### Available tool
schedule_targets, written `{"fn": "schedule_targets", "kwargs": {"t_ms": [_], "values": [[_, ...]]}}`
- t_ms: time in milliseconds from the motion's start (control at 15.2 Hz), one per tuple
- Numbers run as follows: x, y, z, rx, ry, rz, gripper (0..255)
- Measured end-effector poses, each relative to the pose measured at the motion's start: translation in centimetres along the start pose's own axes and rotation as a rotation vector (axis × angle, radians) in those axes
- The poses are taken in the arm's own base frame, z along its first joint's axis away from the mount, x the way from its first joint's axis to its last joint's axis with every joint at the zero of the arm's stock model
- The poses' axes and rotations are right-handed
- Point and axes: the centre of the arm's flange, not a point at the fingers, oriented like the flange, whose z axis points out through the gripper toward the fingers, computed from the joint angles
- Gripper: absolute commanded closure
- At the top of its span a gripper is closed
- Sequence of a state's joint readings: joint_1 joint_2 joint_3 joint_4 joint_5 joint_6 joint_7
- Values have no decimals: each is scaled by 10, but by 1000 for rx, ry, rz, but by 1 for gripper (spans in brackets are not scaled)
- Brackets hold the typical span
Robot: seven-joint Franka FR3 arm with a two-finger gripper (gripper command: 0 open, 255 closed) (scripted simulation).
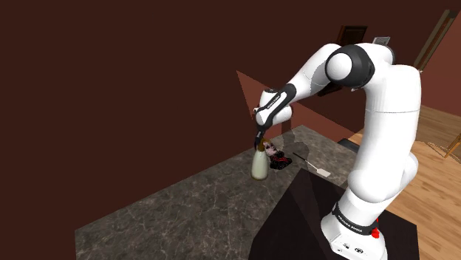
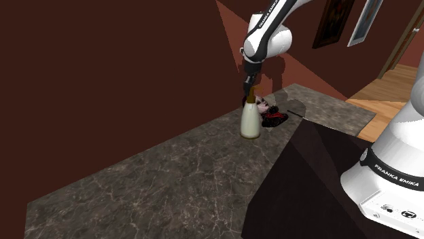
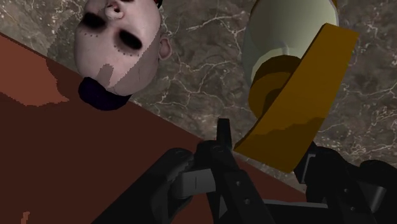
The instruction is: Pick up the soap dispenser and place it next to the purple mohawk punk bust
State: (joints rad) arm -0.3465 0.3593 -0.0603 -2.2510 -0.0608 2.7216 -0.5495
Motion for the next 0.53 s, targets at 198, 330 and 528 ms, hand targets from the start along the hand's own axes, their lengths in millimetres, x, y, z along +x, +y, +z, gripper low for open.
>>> {"fn": "schedule_targets", "kwargs": {"t_ms": [198, 330, 528], "values": [[0, 0, 9, 0, 0, 0, 255], [0, 0, 10, 0, 0, 0, 255], [0, -1, 10, 0, 0, 0, 0]]}}
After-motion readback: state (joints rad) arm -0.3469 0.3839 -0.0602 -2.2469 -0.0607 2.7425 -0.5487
